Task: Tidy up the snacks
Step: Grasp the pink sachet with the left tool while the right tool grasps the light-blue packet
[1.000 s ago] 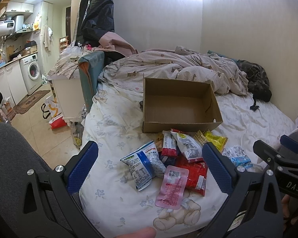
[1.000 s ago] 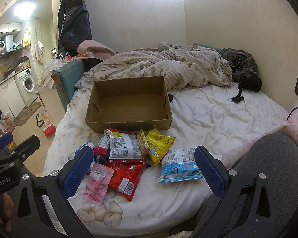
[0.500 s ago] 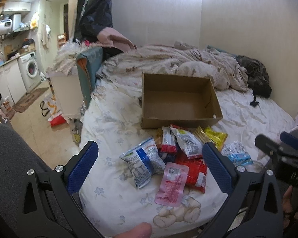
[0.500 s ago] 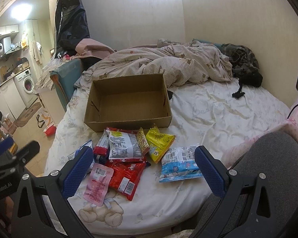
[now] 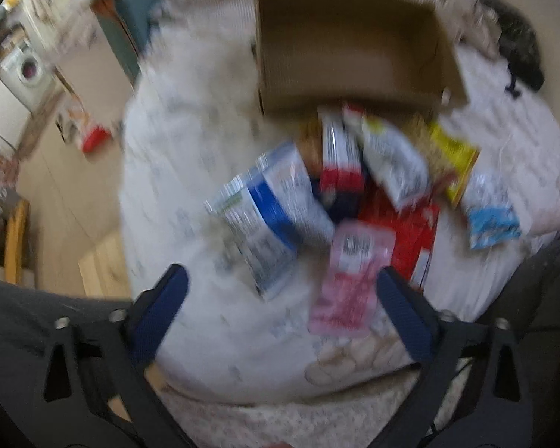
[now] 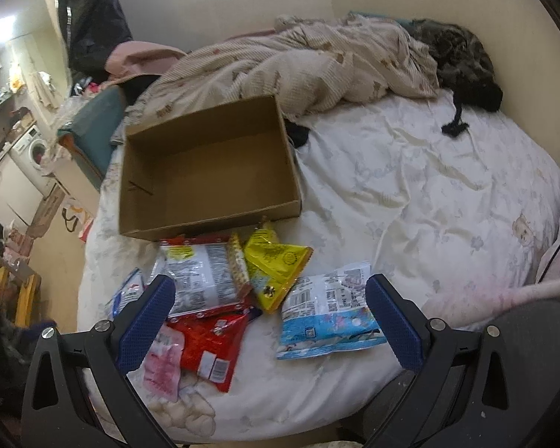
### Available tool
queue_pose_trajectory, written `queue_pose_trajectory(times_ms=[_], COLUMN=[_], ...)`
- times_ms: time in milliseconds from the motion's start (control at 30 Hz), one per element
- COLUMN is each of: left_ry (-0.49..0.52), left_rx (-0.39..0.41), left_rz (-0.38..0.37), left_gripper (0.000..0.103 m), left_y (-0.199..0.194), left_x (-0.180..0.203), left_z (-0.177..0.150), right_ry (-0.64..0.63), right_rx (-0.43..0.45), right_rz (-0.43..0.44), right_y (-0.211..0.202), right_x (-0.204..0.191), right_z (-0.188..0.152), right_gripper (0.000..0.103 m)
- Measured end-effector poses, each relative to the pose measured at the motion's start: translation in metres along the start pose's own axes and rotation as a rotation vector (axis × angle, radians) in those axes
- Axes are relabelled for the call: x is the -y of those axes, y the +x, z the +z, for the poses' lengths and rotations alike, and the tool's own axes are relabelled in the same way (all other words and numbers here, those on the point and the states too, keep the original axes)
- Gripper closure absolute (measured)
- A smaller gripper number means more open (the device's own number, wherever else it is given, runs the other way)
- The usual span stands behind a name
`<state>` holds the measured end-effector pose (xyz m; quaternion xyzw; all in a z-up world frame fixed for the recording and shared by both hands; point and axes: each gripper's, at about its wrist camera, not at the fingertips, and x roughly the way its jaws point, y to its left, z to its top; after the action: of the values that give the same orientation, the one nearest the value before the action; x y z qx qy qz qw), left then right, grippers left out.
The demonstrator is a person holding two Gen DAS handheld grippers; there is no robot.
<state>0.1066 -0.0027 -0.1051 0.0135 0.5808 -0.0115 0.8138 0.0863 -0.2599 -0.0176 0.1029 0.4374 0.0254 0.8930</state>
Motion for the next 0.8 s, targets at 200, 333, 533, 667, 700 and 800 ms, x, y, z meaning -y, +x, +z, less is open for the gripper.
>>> queue_pose_trajectory(times_ms=[200, 333, 533, 667, 700, 800], left_ry=[0.119, 0.133, 0.165, 0.179, 0.178, 0.178], left_rx=[-0.163, -0.212, -0.216, -0.218, -0.213, -0.189], left_rz=[-0.024, -0.028, -0.009, -0.033, -0.043, -0.047], left_gripper=[0.018, 0.018, 0.037, 0.051, 0.052, 0.052], left_y=[0.055, 0.078, 0.096, 0.091, 0.084, 0.054], left_x=[0.038, 0.056, 0.067, 0.067, 0.068, 0.065], left_z=[-0.017, -0.023, -0.029, -0.036, -0.036, -0.028], right_ry=[0.038, 0.075, 0.077, 0.084, 0.088, 0.094], right_rx=[-0.051, -0.086, -0.084, -0.088, -0.090, -0.099], right_rz=[0.000, 0.012, 0.009, 0.015, 0.018, 0.023], right_y=[0.022, 0.032, 0.034, 0.035, 0.035, 0.037], right_x=[0.011, 0.018, 0.019, 0.020, 0.021, 0.021], right_z=[0.002, -0.002, -0.002, -0.003, -0.003, -0.003], right_gripper=[0.000, 0.000, 0.000, 0.000, 0.000, 0.000])
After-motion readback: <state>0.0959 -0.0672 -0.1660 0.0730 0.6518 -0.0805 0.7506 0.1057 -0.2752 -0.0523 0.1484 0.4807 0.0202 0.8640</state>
